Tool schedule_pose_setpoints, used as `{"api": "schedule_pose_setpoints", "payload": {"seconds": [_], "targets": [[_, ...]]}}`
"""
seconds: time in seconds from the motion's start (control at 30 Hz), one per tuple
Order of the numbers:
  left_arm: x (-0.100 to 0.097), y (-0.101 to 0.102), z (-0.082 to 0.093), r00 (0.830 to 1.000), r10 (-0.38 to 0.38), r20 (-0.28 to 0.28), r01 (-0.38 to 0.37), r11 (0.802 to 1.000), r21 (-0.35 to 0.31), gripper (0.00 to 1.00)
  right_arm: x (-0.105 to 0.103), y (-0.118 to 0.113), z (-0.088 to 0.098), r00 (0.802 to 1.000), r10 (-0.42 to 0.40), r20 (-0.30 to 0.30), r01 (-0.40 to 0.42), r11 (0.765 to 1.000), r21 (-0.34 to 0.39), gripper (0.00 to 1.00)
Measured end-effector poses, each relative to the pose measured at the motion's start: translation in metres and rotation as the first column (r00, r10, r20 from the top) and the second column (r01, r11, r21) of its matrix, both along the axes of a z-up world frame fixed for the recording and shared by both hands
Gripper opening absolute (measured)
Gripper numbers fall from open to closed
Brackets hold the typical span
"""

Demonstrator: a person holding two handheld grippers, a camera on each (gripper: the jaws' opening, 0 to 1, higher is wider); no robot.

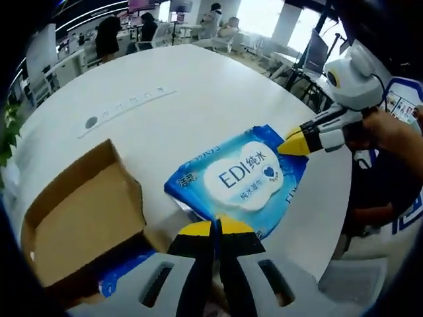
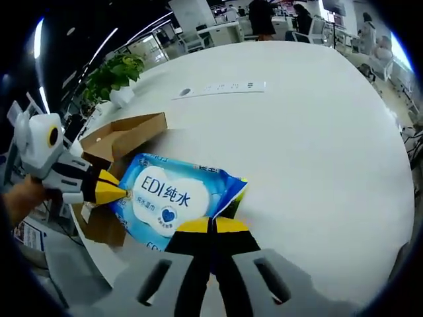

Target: Operate the shoe box by opening the lid, removing the specified soft item, and placing it in the target area until the item is outside and the box remains undamaged.

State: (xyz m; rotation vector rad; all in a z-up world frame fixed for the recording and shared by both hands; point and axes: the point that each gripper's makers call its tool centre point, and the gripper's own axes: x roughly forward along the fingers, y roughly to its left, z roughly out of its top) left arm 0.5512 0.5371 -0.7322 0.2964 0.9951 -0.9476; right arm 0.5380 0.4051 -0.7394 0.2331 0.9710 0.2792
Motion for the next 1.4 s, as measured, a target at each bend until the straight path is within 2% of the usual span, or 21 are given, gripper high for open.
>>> {"api": "schedule_pose_setpoints", "payload": {"seconds": [0.53, 0.73, 1.0, 1.17, 1.4], "targets": [[0.004, -0.003, -0.022, 0.992, -0.111, 0.059, 0.104, 0.987, 0.120, 0.00, 0.007, -0.003, -0.021, 1.000, -0.018, 0.012, 0.018, 1.000, -0.004, 0.00], [0.006, -0.001, -0.024, 0.989, -0.130, 0.071, 0.119, 0.983, 0.143, 0.00, 0.009, 0.000, -0.024, 1.000, -0.020, 0.016, 0.020, 1.000, -0.002, 0.00], [0.005, -0.002, -0.027, 0.970, -0.214, 0.118, 0.186, 0.959, 0.212, 0.00, 0.009, 0.001, -0.031, 0.999, -0.026, 0.021, 0.026, 1.000, 0.001, 0.00], [0.005, -0.001, -0.028, 0.966, -0.228, 0.125, 0.197, 0.955, 0.224, 0.00, 0.010, 0.000, -0.033, 0.999, -0.033, 0.025, 0.032, 0.999, 0.007, 0.00], [0.005, 0.000, -0.026, 0.968, -0.215, 0.125, 0.186, 0.960, 0.210, 0.01, 0.008, -0.003, -0.034, 0.998, -0.049, 0.026, 0.049, 0.999, 0.004, 0.00]]}}
